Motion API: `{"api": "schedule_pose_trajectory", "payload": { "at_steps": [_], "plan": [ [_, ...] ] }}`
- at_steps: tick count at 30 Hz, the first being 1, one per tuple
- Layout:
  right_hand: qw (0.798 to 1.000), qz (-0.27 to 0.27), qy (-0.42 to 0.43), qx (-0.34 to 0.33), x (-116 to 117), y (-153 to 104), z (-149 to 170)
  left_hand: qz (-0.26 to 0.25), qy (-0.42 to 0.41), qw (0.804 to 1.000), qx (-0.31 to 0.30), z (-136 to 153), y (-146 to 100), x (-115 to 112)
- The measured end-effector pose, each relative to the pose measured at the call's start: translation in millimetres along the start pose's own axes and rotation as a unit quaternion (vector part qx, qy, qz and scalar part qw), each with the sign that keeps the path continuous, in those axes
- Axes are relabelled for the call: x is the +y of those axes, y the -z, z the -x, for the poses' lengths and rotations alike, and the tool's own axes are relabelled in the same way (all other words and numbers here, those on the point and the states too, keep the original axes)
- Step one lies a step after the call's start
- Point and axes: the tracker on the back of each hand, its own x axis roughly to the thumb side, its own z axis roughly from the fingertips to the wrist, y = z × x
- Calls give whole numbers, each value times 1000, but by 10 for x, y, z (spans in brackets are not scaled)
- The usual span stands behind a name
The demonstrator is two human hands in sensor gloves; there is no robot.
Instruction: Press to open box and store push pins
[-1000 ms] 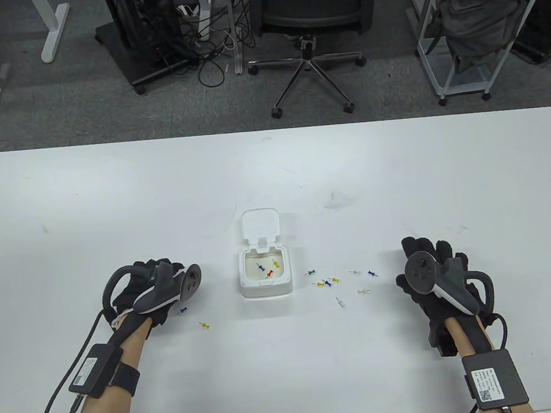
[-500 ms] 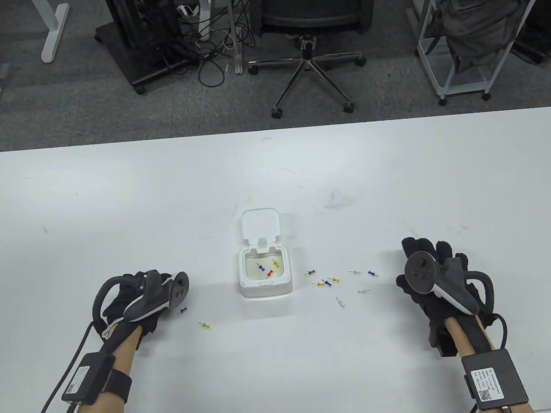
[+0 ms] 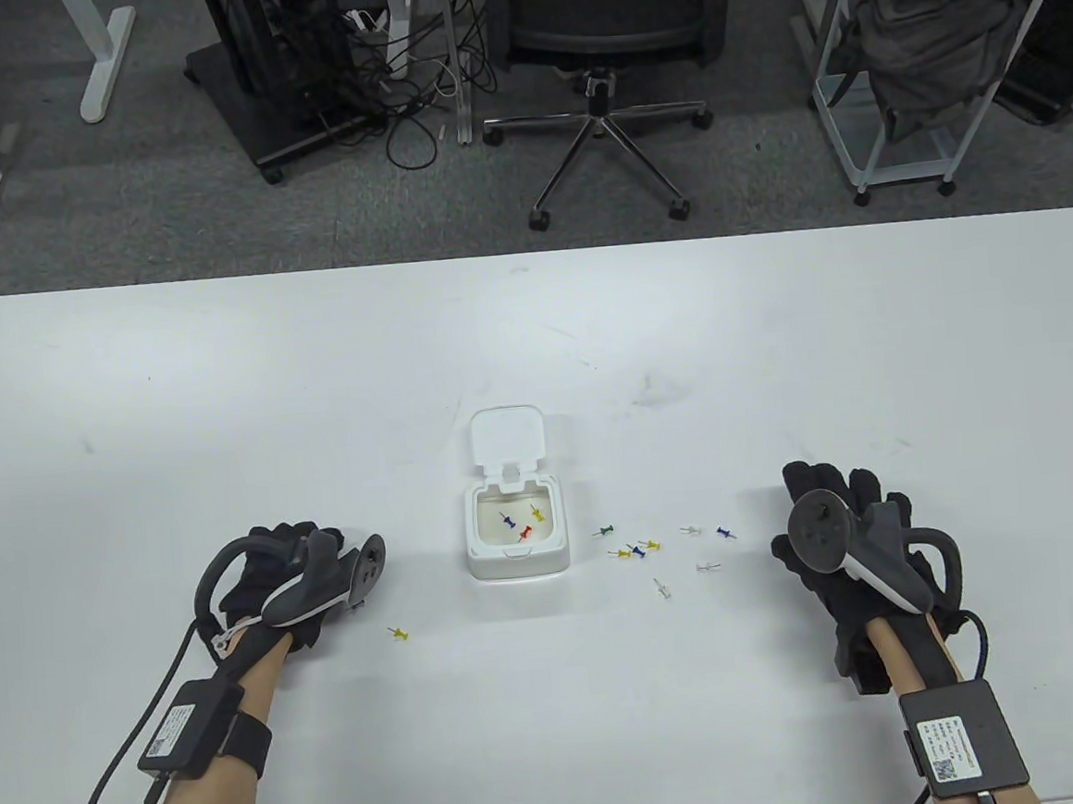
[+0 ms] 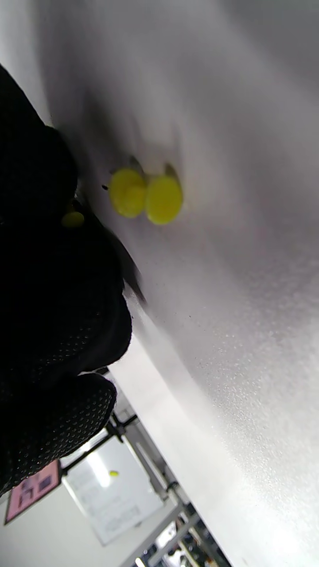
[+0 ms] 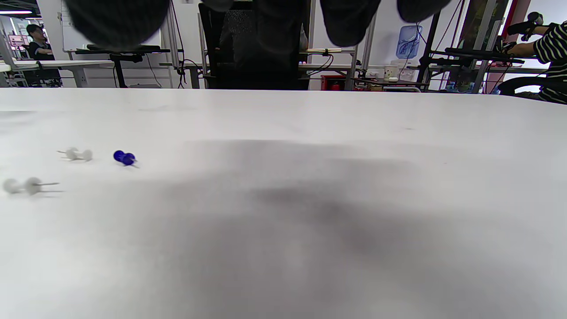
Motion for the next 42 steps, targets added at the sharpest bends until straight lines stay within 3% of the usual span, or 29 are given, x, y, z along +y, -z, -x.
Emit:
{"api": "schedule_pose_trajectory", "payload": {
  "at_steps": [10, 19, 32, 42],
  "plan": [
    [1000, -1, 1, 1, 3, 2, 0, 0, -49, 999, 6, 50, 32, 114],
    [1000, 1, 2, 0, 2, 2, 3, -33, -67, 997, -20, -94, 100, 502],
    [1000, 1, 3, -2, 0, 2, 6, -83, -74, 991, -68, -552, 235, 1050],
    [1000, 1, 1, -3, 5, -2, 1, -94, -80, 987, -100, -966, 351, 1289]
  ]
}}
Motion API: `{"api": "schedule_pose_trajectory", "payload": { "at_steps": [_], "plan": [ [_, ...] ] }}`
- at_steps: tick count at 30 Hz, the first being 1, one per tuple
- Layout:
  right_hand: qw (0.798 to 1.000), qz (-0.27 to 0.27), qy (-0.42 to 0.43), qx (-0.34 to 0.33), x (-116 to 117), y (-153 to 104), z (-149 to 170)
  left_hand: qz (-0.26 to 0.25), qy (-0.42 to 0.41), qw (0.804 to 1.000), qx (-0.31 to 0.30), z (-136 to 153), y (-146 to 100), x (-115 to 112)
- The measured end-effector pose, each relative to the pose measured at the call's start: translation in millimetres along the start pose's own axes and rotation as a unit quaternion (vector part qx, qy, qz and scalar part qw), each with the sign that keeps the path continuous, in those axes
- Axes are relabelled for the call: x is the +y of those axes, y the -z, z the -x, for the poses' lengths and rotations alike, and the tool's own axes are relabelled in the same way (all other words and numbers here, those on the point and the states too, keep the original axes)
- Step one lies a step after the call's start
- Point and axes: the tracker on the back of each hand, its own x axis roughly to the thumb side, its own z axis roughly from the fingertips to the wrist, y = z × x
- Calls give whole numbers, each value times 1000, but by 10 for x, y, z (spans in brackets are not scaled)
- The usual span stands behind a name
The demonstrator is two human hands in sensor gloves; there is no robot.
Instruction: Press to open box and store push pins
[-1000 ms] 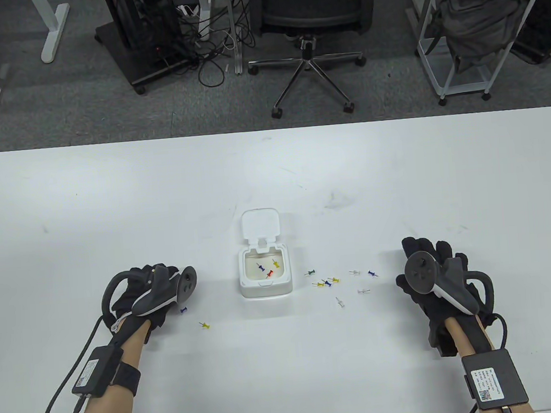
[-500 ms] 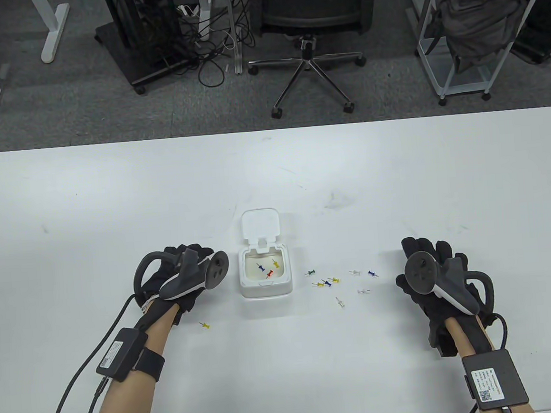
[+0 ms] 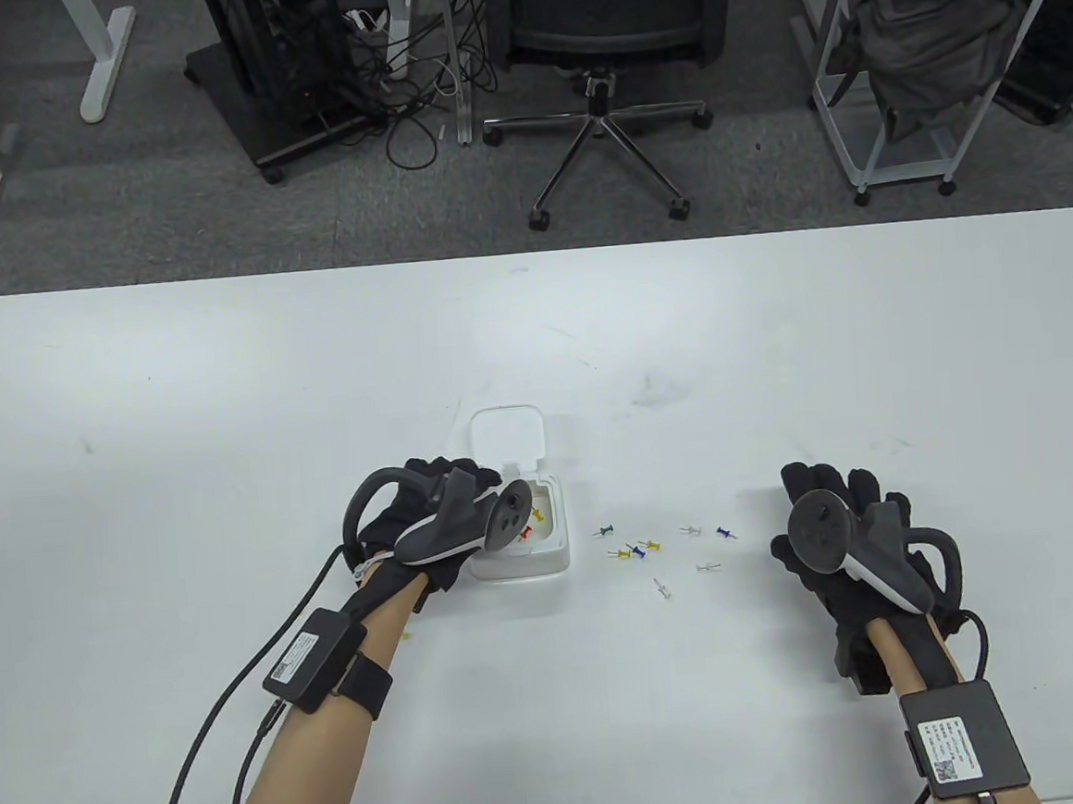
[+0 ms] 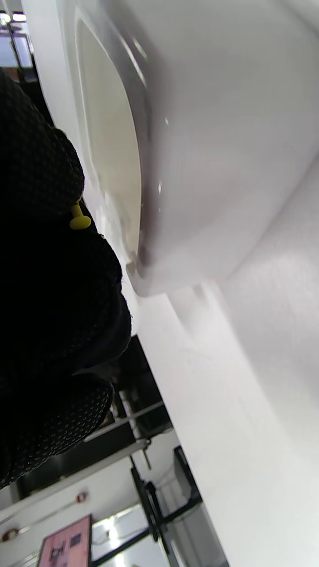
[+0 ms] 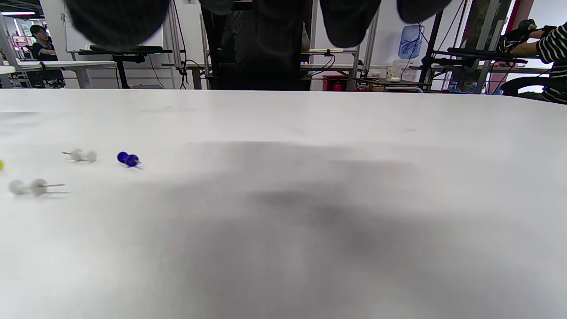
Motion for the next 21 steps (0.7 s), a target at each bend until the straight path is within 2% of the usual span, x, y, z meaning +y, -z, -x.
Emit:
{"api": "schedule_pose_trajectory", "payload": {
  "at_steps": [8, 21],
  "plan": [
    [1000, 1, 1, -1, 0, -1, 1, -5, 11, 1000, -13, -127, 45, 32],
    [1000, -1, -1, 0, 6, -1, -1, -5, 17, 1000, 7, 155, -133, -28]
  ]
}}
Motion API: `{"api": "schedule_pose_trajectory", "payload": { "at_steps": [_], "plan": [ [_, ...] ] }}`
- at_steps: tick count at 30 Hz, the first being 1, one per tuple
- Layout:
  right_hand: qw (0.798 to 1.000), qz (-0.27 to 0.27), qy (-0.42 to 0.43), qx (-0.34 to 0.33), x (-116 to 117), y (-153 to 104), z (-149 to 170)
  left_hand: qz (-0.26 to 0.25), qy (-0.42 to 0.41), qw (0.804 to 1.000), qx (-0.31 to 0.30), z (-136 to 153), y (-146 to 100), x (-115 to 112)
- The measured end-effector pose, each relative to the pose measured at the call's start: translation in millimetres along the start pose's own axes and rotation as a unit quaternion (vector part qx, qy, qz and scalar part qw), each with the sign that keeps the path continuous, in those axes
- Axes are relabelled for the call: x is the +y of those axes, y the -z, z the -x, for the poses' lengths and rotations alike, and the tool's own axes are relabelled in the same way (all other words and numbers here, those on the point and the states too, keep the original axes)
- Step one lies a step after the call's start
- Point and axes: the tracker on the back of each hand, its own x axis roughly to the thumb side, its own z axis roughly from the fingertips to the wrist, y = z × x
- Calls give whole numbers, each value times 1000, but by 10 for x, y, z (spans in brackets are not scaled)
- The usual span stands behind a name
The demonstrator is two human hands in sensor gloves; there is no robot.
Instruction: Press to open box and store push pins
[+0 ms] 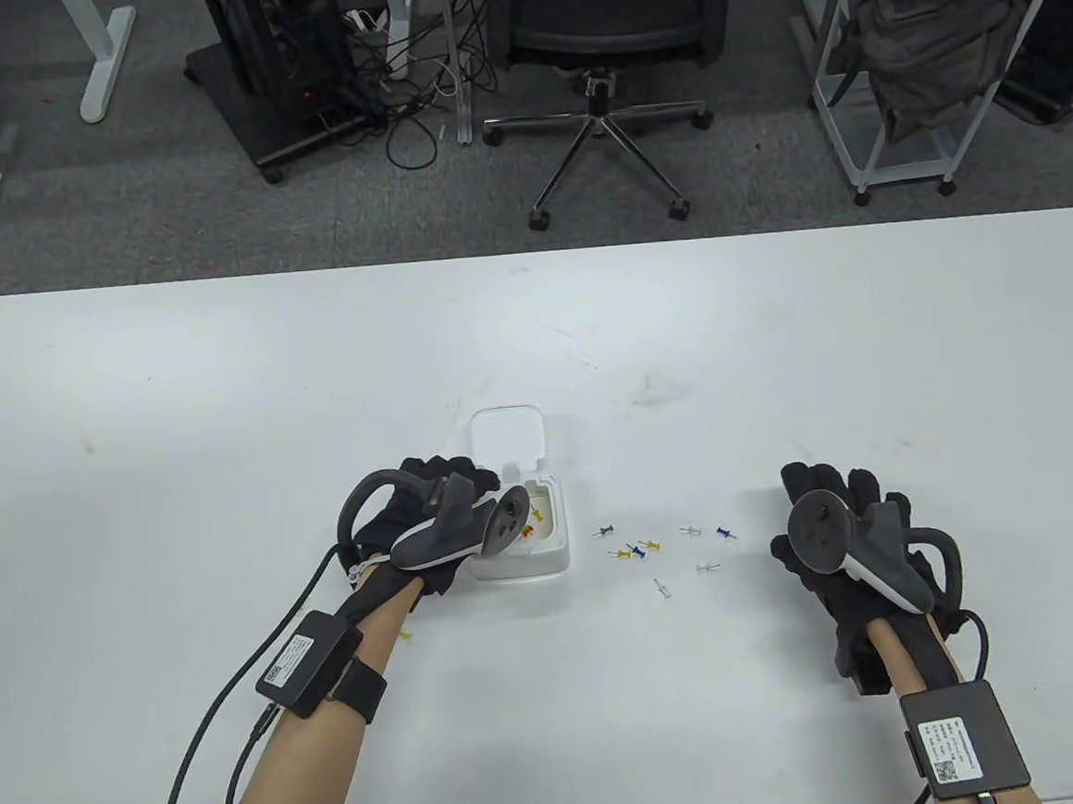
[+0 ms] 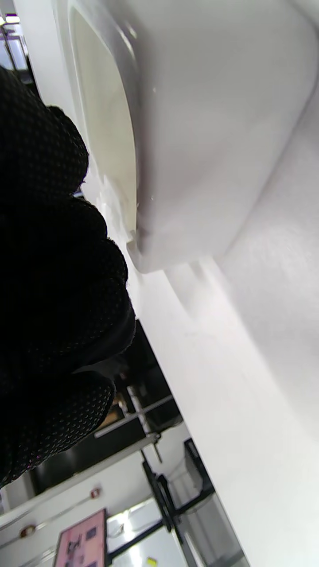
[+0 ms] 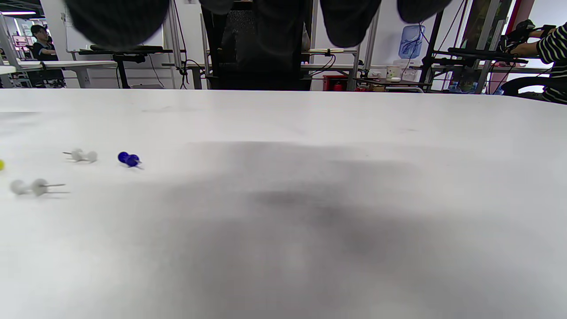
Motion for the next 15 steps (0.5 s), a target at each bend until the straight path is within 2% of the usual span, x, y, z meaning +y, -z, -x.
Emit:
{"api": "schedule_pose_trajectory", "payload": {
  "at_steps": [8, 15],
  "plan": [
    [1000, -1, -2, 1, 0, 0, -3, 6, 3, 1000, 6, 219, -292, -129],
    [1000, -4, -3, 2, 2, 1, -6, 12, 5, 1000, -10, 259, -566, -269]
  ]
}}
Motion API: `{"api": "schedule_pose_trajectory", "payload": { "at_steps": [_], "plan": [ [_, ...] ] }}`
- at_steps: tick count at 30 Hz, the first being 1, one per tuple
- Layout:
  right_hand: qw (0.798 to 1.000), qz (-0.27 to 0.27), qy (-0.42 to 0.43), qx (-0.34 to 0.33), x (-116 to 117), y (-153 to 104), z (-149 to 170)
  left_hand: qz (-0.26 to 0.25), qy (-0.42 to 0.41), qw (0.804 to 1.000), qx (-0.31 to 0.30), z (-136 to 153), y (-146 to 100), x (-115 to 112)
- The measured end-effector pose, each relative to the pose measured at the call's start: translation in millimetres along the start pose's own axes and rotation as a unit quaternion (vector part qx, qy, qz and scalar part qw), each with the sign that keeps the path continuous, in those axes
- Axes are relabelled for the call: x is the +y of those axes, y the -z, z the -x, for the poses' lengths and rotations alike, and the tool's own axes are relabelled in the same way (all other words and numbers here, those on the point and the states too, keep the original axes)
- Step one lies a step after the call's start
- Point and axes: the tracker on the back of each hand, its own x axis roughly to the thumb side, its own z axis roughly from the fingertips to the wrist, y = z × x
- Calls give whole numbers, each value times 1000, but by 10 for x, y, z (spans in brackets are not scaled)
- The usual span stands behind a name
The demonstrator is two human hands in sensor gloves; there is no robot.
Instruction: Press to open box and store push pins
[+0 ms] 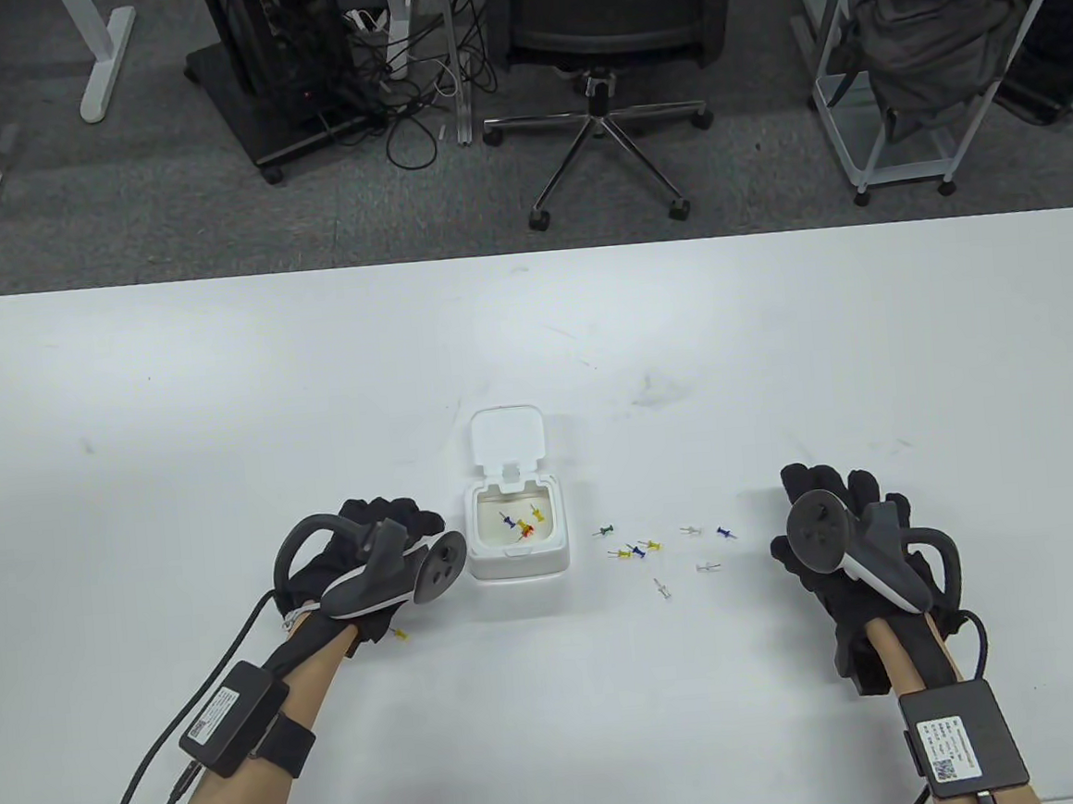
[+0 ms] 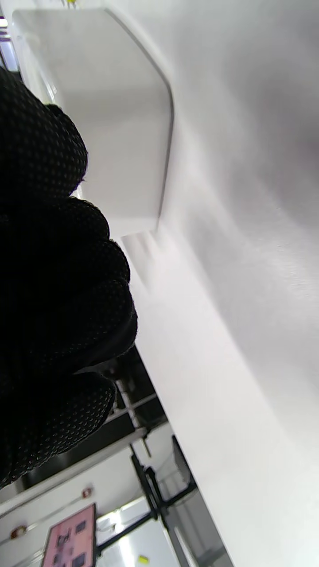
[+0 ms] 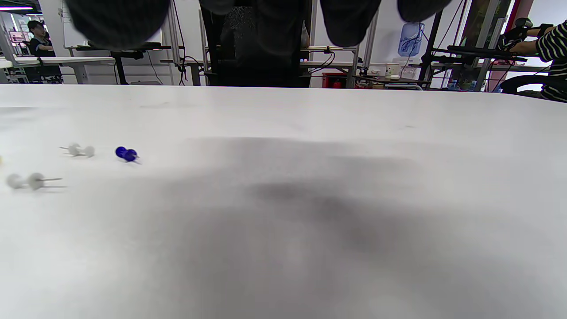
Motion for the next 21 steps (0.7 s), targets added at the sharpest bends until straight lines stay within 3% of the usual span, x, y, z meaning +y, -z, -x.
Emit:
{"api": "schedule_pose_trajectory", "payload": {
  "at_steps": [11, 21],
  "plan": [
    [1000, -1, 0, 0, -1, 0, -2, 9, 0, 999, -32, -9, -378, -235],
    [1000, -2, 0, 0, -2, 0, -4, 32, 14, 998, -44, -65, -471, -402]
  ]
}}
